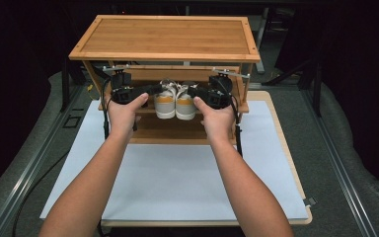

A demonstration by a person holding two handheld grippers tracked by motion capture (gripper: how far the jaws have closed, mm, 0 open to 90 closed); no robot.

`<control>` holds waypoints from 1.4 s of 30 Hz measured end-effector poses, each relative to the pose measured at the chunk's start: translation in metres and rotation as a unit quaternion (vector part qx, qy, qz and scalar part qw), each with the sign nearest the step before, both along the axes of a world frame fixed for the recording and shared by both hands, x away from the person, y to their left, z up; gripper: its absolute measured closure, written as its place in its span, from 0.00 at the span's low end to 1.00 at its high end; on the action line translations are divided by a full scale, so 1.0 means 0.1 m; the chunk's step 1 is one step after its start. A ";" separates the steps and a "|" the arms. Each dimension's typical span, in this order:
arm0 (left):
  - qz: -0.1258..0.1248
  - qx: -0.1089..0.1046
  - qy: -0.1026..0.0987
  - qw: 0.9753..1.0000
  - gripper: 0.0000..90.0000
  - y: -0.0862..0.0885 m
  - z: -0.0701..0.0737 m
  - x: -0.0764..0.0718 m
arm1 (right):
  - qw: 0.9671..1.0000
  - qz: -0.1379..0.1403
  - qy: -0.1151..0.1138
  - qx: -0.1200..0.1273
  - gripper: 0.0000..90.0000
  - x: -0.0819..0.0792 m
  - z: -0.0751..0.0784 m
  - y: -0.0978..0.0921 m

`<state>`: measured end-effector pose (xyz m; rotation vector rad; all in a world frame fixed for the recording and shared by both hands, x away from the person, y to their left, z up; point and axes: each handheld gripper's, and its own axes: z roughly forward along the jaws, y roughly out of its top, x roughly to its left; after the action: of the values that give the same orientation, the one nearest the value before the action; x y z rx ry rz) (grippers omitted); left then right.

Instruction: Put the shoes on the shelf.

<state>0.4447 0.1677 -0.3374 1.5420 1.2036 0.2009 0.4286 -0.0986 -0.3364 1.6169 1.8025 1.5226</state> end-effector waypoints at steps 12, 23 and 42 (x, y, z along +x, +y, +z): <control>0.011 0.005 -0.025 1.000 0.78 0.19 0.02 -0.22 | 0.999 0.007 -0.032 -0.018 0.85 -0.18 0.03 -0.13; -0.013 0.026 -0.028 0.999 0.99 0.22 -0.21 -0.30 | 0.996 0.036 -0.034 -0.068 1.00 -0.28 -0.25 -0.23; -0.013 0.041 -0.015 0.999 1.00 0.08 -0.39 -0.23 | 0.999 0.037 -0.017 -0.020 1.00 -0.20 -0.38 -0.19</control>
<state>0.4217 0.1761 -0.3768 1.6186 1.1631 0.2582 0.4082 -0.1175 -0.3745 1.5131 1.8828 1.5244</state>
